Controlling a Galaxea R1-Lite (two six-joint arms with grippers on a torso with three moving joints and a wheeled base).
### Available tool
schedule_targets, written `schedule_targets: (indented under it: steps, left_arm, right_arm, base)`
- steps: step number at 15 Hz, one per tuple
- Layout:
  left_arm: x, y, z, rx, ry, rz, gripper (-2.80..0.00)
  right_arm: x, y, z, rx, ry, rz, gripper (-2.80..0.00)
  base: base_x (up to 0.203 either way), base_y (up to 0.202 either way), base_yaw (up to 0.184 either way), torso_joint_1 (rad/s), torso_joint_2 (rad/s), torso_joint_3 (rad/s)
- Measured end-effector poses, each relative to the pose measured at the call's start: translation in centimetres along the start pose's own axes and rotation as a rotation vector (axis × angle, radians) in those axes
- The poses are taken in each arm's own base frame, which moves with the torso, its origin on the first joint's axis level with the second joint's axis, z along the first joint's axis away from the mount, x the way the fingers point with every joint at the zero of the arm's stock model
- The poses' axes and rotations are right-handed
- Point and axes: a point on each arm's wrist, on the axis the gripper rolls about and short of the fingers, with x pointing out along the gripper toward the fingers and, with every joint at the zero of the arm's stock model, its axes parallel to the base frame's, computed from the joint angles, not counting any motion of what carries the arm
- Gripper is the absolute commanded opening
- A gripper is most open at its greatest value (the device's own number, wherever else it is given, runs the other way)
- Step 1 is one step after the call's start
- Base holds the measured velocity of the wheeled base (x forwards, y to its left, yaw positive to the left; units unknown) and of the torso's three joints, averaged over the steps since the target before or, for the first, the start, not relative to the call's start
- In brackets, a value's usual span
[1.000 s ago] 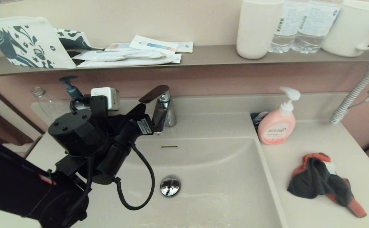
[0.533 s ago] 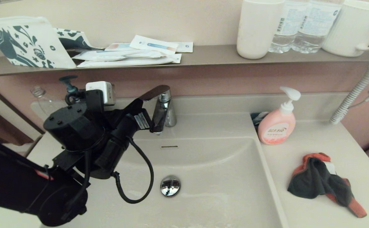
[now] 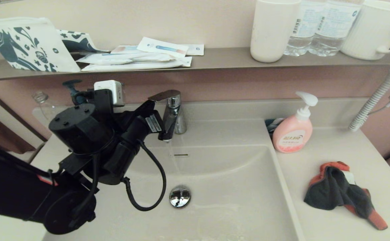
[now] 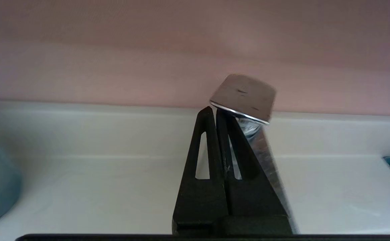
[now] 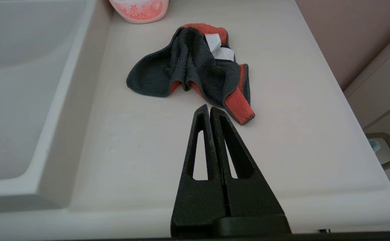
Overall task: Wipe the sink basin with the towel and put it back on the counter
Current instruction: Turn on the faucet
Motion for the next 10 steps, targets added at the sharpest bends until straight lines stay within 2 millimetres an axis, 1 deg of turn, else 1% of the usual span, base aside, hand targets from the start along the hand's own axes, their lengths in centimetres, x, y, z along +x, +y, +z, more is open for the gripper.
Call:
schedule_targets:
  steps: [6,10]
  left_arm:
    - [0.21,-0.23,0.40,-0.007,-0.017,-0.004,-2.80]
    - [-0.55,0.10,-0.12,0.004,0.008,-0.002,-2.80]
  right_arm:
    - [0.00,0.00,0.00,0.000,0.000,0.000,-2.80]
    - [0.00,0.00,0.00,0.000,0.000,-0.001,-2.80]
  base:
    - [0.000,0.000,0.000,0.000,0.00,0.000]
    - [0.000,0.000,0.000,0.000,0.00,0.000]
